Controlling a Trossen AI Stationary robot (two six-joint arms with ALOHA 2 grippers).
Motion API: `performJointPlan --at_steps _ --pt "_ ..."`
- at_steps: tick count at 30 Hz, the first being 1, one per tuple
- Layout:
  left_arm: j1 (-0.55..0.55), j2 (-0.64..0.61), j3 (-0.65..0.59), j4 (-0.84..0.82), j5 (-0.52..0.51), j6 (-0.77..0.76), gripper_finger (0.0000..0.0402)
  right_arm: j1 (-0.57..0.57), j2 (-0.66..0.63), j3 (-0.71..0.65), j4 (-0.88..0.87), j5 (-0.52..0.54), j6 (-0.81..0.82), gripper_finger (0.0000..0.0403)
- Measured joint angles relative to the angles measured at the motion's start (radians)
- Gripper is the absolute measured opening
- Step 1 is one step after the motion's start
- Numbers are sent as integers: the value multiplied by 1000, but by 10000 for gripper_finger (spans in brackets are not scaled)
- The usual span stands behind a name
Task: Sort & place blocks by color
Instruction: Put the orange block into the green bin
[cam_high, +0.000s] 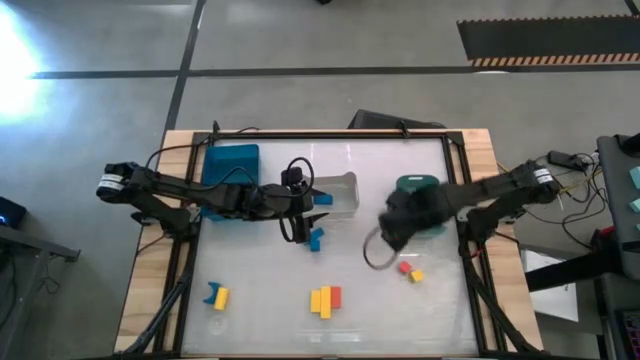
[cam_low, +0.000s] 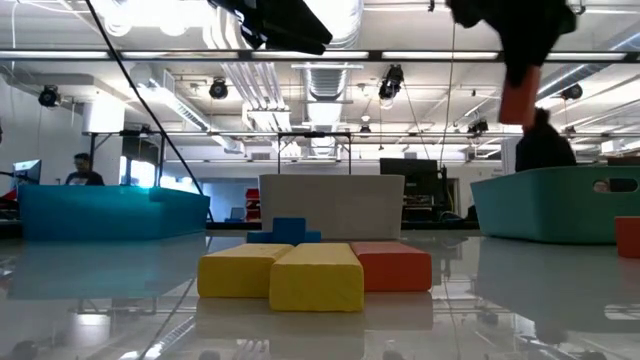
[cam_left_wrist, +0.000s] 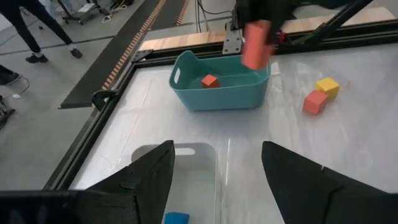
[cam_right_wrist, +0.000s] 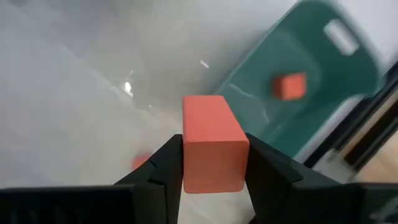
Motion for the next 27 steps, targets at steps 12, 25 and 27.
performJointPlan --at_steps 12,25,27 --pt "1 0 0 1 -6 -3 226 -455 -66 -149 39 -16 -506 126" --pt "1 0 -2 1 -33 -8 226 -613 -60 -420 363 -95 -584 127" --pt "1 0 -2 2 -33 -8 226 -613 -56 -443 388 -95 -584 127"
